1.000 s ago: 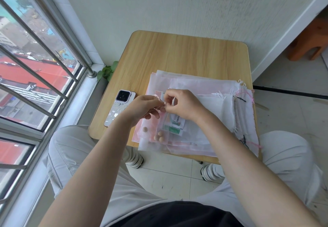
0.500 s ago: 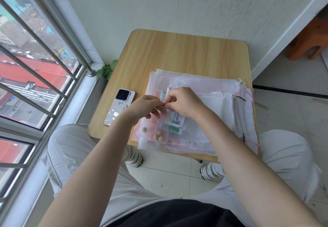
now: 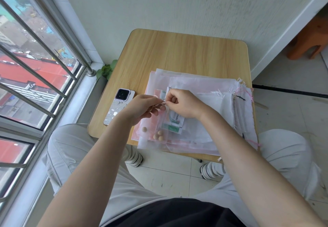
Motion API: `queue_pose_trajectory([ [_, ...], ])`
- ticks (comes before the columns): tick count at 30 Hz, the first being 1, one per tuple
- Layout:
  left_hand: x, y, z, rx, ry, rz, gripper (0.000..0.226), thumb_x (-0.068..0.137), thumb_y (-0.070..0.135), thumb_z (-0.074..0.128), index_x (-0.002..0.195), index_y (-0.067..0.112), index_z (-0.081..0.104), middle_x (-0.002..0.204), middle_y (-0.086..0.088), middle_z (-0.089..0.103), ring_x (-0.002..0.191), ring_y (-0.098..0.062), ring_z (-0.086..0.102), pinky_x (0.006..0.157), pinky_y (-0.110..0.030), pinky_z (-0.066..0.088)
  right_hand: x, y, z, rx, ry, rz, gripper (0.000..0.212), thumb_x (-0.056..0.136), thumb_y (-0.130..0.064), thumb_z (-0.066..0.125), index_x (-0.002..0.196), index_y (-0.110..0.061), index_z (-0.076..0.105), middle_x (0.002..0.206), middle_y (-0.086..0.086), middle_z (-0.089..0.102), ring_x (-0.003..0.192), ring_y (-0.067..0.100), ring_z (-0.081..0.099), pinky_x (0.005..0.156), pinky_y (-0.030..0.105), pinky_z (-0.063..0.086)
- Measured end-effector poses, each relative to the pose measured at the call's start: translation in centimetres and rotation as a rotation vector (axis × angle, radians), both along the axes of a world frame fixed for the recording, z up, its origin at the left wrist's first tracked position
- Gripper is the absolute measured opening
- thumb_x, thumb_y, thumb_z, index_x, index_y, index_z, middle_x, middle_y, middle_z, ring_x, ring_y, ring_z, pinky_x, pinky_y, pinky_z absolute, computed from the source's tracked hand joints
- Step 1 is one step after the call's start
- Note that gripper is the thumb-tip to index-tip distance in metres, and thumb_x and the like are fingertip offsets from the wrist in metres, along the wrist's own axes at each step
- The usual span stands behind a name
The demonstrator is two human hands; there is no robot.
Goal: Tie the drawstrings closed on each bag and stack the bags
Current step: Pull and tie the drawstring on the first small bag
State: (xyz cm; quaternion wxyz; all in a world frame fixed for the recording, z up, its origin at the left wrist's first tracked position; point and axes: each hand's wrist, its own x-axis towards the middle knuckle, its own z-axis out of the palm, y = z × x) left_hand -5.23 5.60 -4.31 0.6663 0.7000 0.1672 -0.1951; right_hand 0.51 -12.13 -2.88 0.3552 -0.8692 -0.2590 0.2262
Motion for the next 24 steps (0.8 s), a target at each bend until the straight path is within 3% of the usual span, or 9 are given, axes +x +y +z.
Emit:
queue_pose_trajectory([
  [7, -0.1, 0.2, -0.5, -0.089, 0.013, 0.062, 0.022, 0.092, 0.011, 0.063, 0.105, -0.006, 0.067, 0.088, -0.005, 0.072, 0.063, -0.013, 0.056, 0.051, -0.017, 0.037, -0.1, 0.0, -0.2, 0.129, 0.093, -0.122, 0.004, 0.083, -0.013, 0.064, 0.082, -0.01, 0.061, 0.075, 0.003, 0.067, 0.063, 0.012, 0.061, 0.064, 0.032, 0.052],
  [11, 0.0, 0.1, -0.4, -0.127, -0.004, 0.098, 0.005, 0.091, 0.007, 0.063, 0.09, 0.002, 0.064, 0.085, -0.004, 0.072, 0.059, -0.012, 0.054, 0.049, -0.017, 0.035, 0.1, 0.1, -0.3, 0.202, 0.179, -0.177, 0.009, 0.081, -0.007, 0.064, 0.077, -0.009, 0.056, 0.076, 0.009, 0.069, 0.075, 0.026, 0.071, 0.074, 0.042, 0.059],
  [14, 0.2, -0.1, -0.4, -0.058, -0.049, 0.116, 0.007, 0.09, 0.005, 0.065, 0.085, 0.007, 0.06, 0.083, -0.004, 0.068, 0.059, -0.012, 0.051, 0.052, -0.019, 0.035, 0.2, 0.1, -0.3, 0.224, 0.219, -0.197, 0.011, 0.078, -0.008, 0.066, 0.08, -0.012, 0.055, 0.082, 0.01, 0.069, 0.084, 0.03, 0.071, 0.083, 0.048, 0.057],
  [16, 0.2, -0.4, -0.3, 0.013, -0.086, 0.129, 0.012, 0.087, 0.006, 0.069, 0.085, 0.009, 0.058, 0.074, -0.003, 0.065, 0.058, -0.011, 0.05, 0.052, -0.019, 0.035, 0.1, 0.2, -0.3, 0.251, 0.223, -0.205, 0.021, 0.075, -0.012, 0.072, 0.087, -0.014, 0.054, 0.092, 0.01, 0.07, 0.086, 0.028, 0.071, 0.083, 0.043, 0.056],
  [24, 0.5, -1.1, 0.1, 0.205, -0.152, 0.146, 0.012, 0.082, 0.013, 0.077, 0.08, 0.011, 0.065, 0.074, -0.008, 0.071, 0.061, -0.011, 0.06, 0.052, -0.016, 0.04, -0.2, 0.9, -0.3, 0.079, -0.072, -0.133, 0.022, 0.076, -0.005, 0.074, 0.073, -0.016, 0.055, 0.065, -0.001, 0.06, 0.061, 0.018, 0.055, 0.064, 0.036, 0.05],
])
